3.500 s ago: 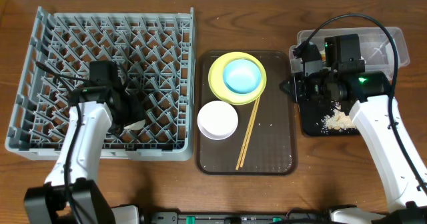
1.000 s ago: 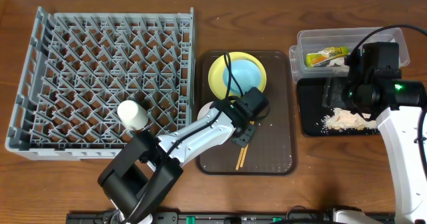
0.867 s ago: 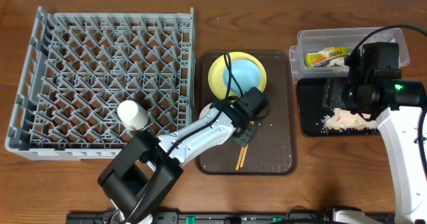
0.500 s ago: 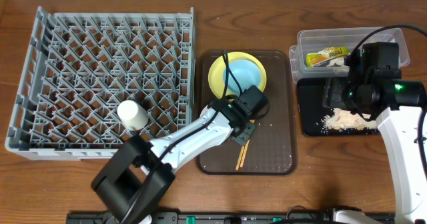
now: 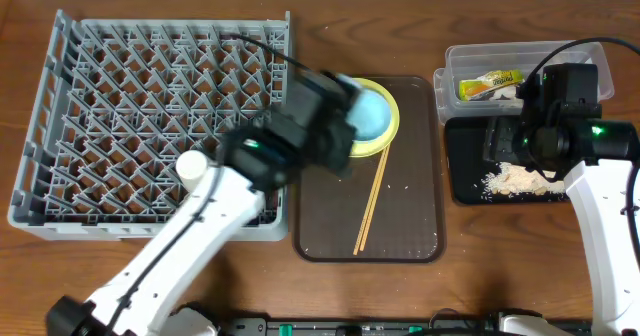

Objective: Sort waste into correct bins and load items into the dishwasher rack
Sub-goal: 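Carry the pink bowl to the back of the dish rack and place it upright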

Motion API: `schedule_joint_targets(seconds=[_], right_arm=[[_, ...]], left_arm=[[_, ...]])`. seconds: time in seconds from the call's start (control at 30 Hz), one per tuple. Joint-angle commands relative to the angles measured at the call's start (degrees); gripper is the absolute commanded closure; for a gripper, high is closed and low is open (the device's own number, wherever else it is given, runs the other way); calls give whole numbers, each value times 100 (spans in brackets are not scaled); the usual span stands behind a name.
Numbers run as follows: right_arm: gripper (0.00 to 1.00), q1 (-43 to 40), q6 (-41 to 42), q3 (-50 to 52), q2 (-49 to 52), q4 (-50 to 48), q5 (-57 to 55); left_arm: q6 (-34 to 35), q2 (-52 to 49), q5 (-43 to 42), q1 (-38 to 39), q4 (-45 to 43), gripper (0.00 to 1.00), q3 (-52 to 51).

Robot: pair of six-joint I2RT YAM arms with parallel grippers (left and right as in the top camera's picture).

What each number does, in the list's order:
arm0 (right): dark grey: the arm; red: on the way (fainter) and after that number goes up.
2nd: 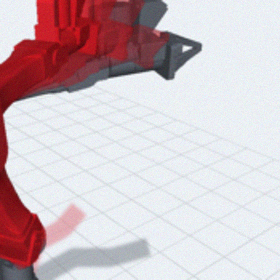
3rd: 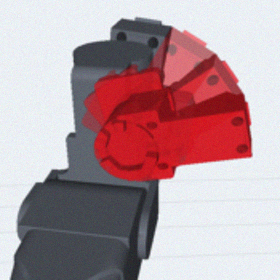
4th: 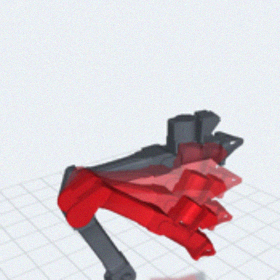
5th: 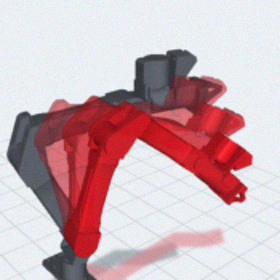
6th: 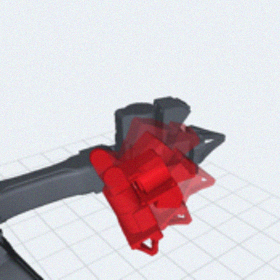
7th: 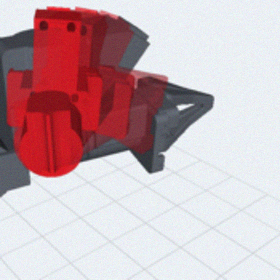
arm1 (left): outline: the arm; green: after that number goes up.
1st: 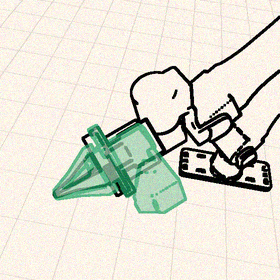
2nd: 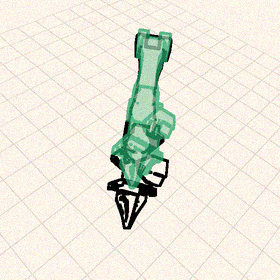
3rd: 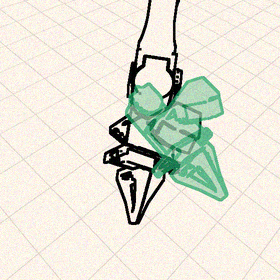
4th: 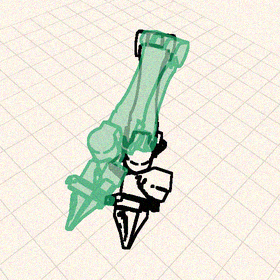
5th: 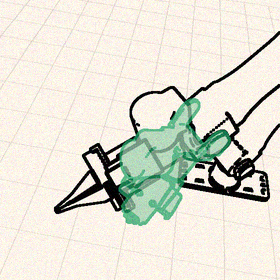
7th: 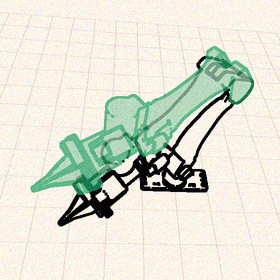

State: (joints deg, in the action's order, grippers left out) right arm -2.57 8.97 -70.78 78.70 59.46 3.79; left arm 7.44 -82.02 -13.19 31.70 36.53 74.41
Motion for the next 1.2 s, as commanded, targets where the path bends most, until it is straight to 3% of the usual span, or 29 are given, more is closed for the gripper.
schedule_joint_targets(seconds=[0.0, 0.2, 0.37, 0.67, 0.8, 1.17], right_arm=[[30, -42, 17, -46, -42, 15, -55], [30, -42, 17, -46, -42, 15, -55], [30, -42, 17, -46, -42, 17, -52], [31, -42, 17, -46, -42, 37, -52], [31, -42, 20, -46, -42, 35, -50], [31, -42, 20, -46, -42, 50, -50]], left_arm=[[-149, -33, -1561, -861, -118, 94, 48], [-68, -323, -4105, -2457, -1025, 94, 48], [1027, -787, -4955, -3279, -2450, 94, 48], [4621, -2291, -5888, -3875, -6415, 94, 48], [5821, -2905, -5991, -4039, -7652, 94, 52], [5923, -3700, -5967, -4295, -7761, 94, 52]])
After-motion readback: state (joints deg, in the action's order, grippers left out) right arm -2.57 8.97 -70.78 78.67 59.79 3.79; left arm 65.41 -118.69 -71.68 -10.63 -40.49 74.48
